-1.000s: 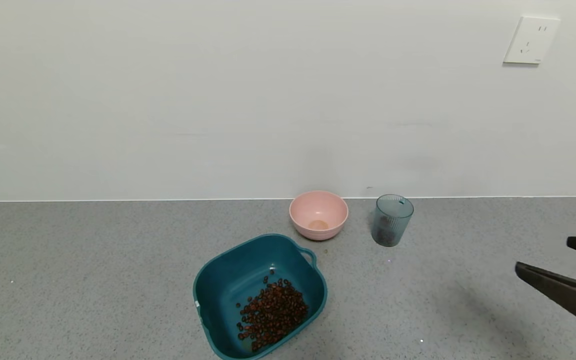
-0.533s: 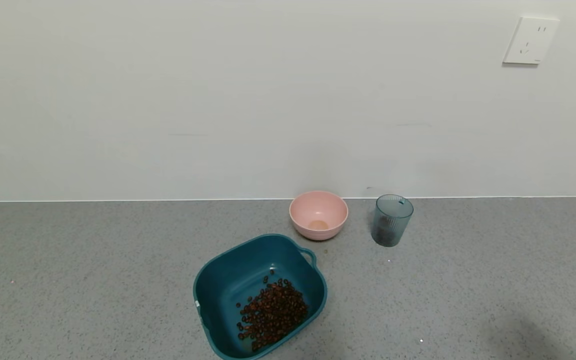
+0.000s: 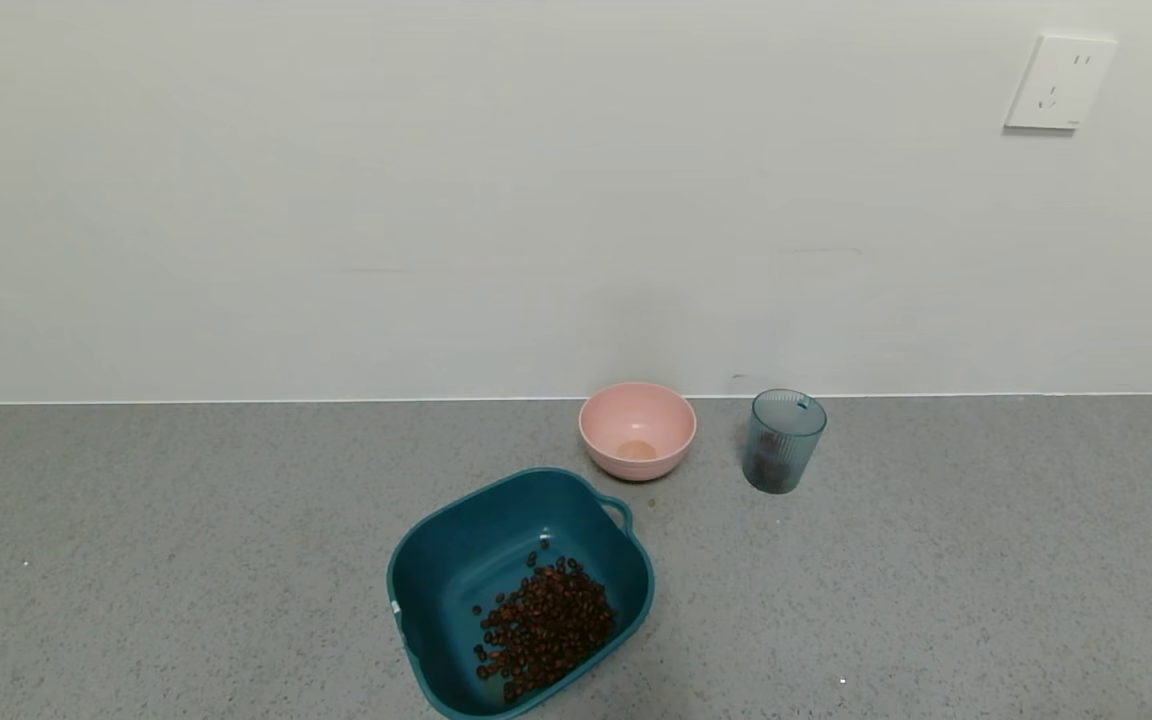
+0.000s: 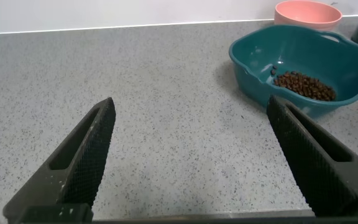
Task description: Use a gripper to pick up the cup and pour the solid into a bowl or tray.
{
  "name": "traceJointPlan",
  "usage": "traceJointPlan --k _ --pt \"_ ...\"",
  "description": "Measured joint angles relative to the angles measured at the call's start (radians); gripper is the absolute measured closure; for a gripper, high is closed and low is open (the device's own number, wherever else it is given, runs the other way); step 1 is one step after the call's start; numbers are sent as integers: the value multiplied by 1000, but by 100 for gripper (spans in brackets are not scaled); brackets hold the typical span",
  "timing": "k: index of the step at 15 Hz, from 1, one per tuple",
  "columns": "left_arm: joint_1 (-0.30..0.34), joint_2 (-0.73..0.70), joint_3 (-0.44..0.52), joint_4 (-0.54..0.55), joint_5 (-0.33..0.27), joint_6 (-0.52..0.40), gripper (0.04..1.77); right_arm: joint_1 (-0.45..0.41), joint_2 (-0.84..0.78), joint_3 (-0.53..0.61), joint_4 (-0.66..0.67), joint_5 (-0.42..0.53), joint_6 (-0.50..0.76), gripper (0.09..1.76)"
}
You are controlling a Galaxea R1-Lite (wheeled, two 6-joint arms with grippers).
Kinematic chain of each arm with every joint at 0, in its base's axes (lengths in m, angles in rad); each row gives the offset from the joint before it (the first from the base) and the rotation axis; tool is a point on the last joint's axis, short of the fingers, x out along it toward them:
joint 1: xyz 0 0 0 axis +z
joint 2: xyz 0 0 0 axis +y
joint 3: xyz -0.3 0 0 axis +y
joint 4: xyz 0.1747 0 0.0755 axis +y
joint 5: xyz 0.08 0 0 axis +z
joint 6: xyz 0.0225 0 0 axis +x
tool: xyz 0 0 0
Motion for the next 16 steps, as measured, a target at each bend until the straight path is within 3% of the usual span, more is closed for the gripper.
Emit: traceJointPlan --k 7,12,16 --pt "0 0 0 0 0 0 6 -47 -249 152 -26 23 -6 15" --pt "0 0 0 0 0 0 6 -48 -294 392 -253 24 -22 15" --pt "0 0 0 0 0 0 6 -48 -297 510 -274 29 -51 15"
